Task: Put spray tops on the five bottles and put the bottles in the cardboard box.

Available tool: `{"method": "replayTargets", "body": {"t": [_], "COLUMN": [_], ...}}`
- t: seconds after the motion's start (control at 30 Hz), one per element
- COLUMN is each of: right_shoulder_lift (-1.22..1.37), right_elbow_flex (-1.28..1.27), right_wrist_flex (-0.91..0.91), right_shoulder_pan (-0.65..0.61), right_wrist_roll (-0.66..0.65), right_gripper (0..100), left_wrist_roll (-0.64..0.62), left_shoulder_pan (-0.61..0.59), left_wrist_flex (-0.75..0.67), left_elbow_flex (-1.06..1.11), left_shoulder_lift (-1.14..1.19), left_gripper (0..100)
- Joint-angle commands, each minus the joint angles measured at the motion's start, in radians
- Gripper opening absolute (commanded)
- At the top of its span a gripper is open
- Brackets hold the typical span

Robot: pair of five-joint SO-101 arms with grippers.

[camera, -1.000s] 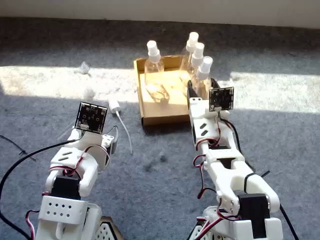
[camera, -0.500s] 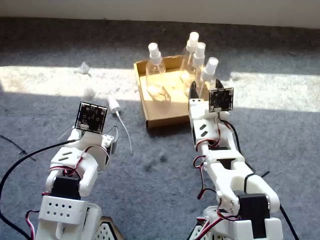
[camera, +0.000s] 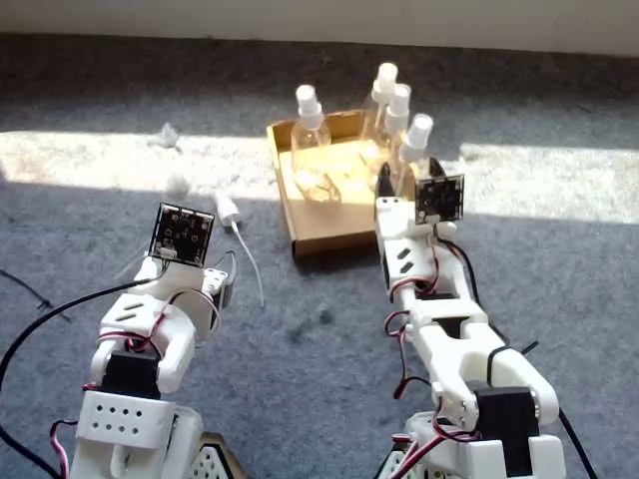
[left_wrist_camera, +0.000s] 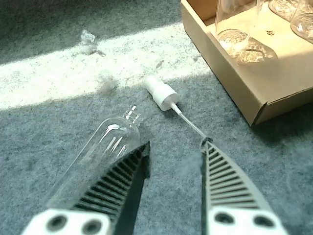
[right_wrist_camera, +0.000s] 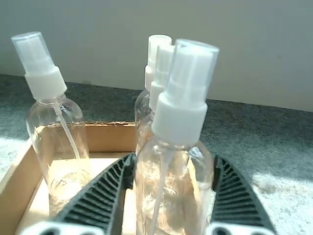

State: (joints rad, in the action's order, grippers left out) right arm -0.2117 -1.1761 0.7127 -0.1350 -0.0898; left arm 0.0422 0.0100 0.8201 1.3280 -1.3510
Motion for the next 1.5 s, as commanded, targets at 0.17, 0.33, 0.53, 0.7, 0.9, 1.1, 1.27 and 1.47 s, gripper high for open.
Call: {"method": "replayTargets", "body": {"t": [0.17,0.33,0.53,0.7,0.9,1.1,1.27,1.47], "right_shoulder_lift": [-0.016,-0.016,-0.018,-0.018,-0.068,-0.197,-0.249,-0.262], "right_elbow_flex": [0.016,0.018,0.018,0.019,0.082,0.142,0.177,0.216], "right_wrist_flex": [0.019,0.019,0.015,0.010,-0.163,-0.321,-0.384,-0.410], "right_shoulder_pan": [-0.008,-0.008,-0.004,-0.002,0.012,0.021,0.019,0.019], "right_wrist_roll": [-0.008,-0.008,-0.008,-0.046,-0.086,-0.086,-0.086,-0.086], "right_gripper": [26.4,26.4,26.4,26.4,26.4,26.4,26.4,26.4], "left_wrist_roll": [0.003,0.003,0.003,0.003,0.003,0.003,0.003,0.003], "left_shoulder_pan": [-0.008,-0.008,-0.008,-0.008,-0.008,-0.008,-0.008,-0.008], "left_wrist_flex": [-0.018,-0.018,-0.018,-0.020,-0.020,-0.020,-0.018,-0.018], "left_elbow_flex": [-0.004,-0.004,-0.004,-0.004,-0.004,-0.004,-0.004,-0.004], "left_shoulder_lift": [-0.015,-0.015,-0.015,-0.015,-0.015,-0.015,-0.015,-0.015], "left_gripper": [16,16,16,16,16,16,16,16]}}
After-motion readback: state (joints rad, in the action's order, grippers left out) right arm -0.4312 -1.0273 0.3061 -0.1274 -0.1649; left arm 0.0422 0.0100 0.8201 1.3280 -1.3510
